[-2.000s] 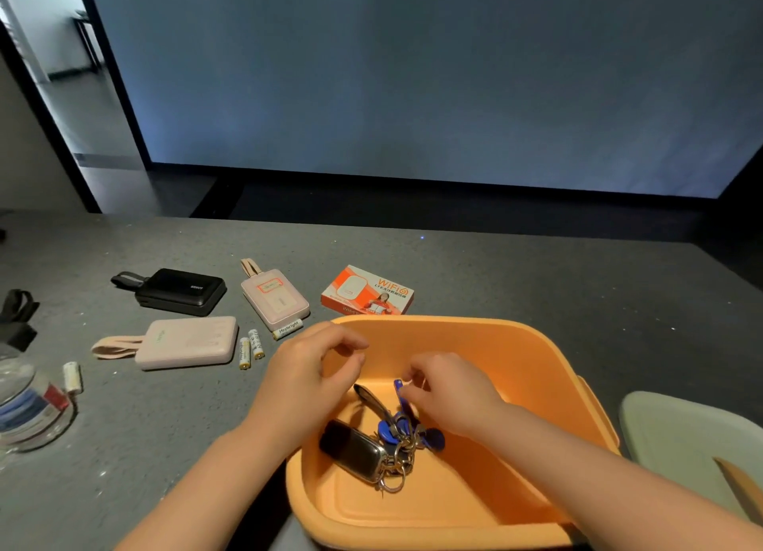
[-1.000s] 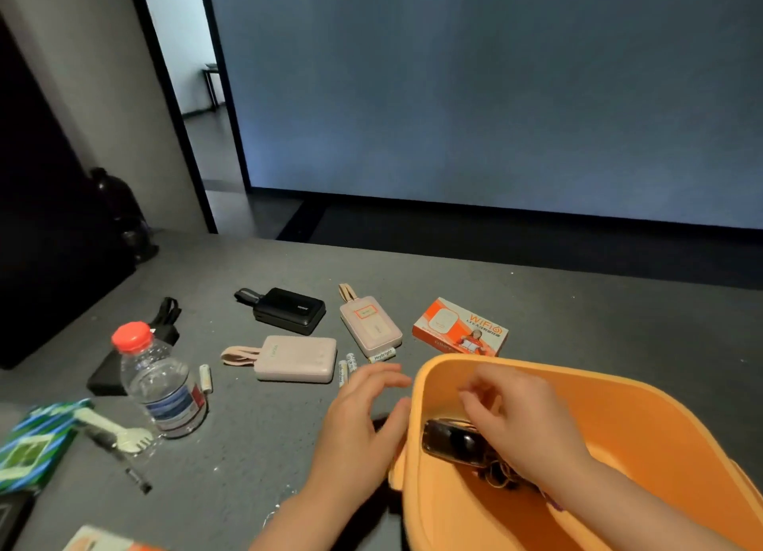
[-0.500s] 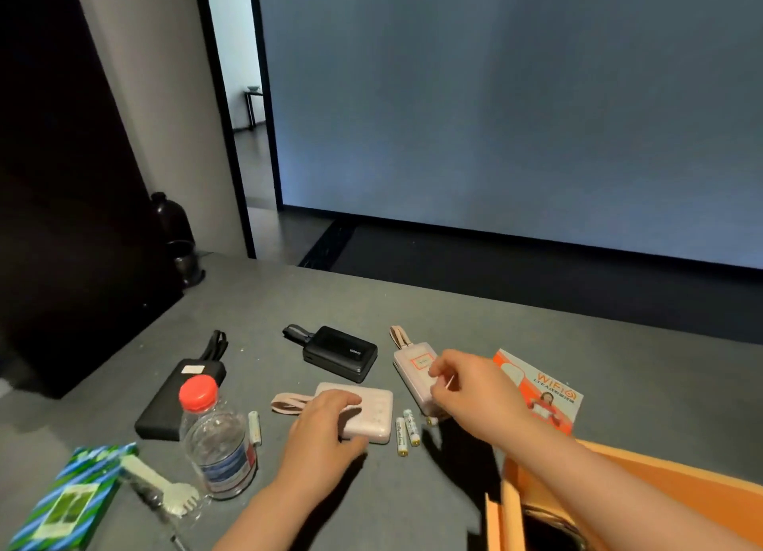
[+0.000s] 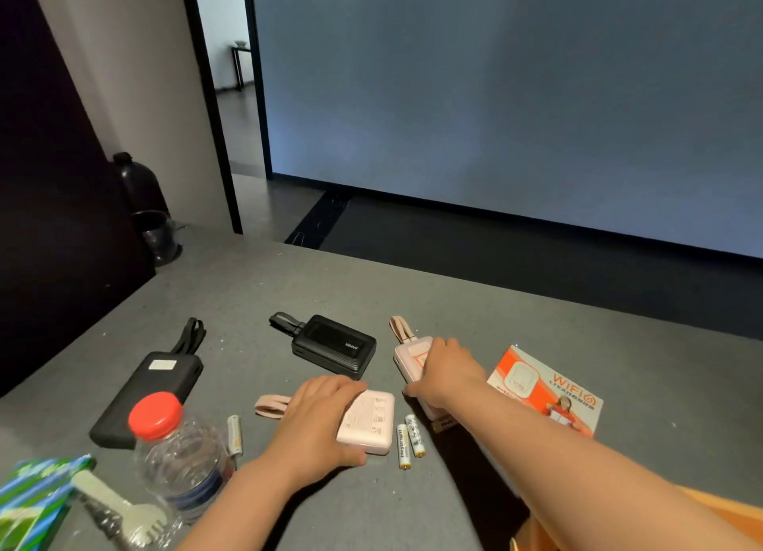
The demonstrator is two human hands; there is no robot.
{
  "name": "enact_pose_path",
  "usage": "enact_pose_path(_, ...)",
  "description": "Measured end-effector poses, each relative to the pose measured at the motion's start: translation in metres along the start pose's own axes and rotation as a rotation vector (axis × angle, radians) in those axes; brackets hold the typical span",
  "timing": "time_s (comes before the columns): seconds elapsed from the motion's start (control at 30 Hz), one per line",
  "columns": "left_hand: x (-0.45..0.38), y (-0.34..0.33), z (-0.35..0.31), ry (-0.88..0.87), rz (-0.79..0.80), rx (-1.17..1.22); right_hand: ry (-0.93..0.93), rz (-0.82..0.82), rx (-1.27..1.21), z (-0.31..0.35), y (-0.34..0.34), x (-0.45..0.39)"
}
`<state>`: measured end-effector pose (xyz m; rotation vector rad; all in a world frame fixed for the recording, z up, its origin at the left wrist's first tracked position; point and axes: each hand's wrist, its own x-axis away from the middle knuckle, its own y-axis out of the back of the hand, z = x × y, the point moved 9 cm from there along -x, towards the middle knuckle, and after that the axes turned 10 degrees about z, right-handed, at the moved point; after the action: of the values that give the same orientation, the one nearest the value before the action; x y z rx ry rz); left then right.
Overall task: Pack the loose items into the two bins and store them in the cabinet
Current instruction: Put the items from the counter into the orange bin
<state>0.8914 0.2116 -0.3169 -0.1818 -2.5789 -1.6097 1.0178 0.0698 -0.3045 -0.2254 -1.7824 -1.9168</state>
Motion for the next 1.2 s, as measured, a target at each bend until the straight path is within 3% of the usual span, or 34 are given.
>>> enact_pose_path(0.13, -0.006, 0.003, 0.002, 0.013, 0.031, 0.026, -0.047, 0.002, -0.096, -0.008, -0.004, -0.004)
enact_pose_path(0.33, 0.008, 0.010, -0.001, -0.008, -0.025, 0.127, 0.089, -0.217, -0.137, 0.003, 0.061, 0.036)
enact_pose_path(0.47, 0.029, 0.051, -0.051, -0.102, -0.131, 0.066, 0.232, -0.304, -0.172, -0.011, 0.106, 0.105)
enact_pose_path(0.63, 0.066, 0.104, -0.129, -0.213, -0.296, 0.038, 0.256, -0.385, -0.190, -0.094, 0.120, 0.204)
enact_pose_path(0.9, 0.095, 0.079, -0.244, -0.418, -0.230, 0.211, 0.078, -0.329, -0.147, -0.242, 0.071, 0.291)
enact_pose_path(1.2, 0.096, 0.018, -0.304, -0.538, -0.100, 0.131, 0.085, -0.115, 0.038, -0.273, 0.003, 0.271)
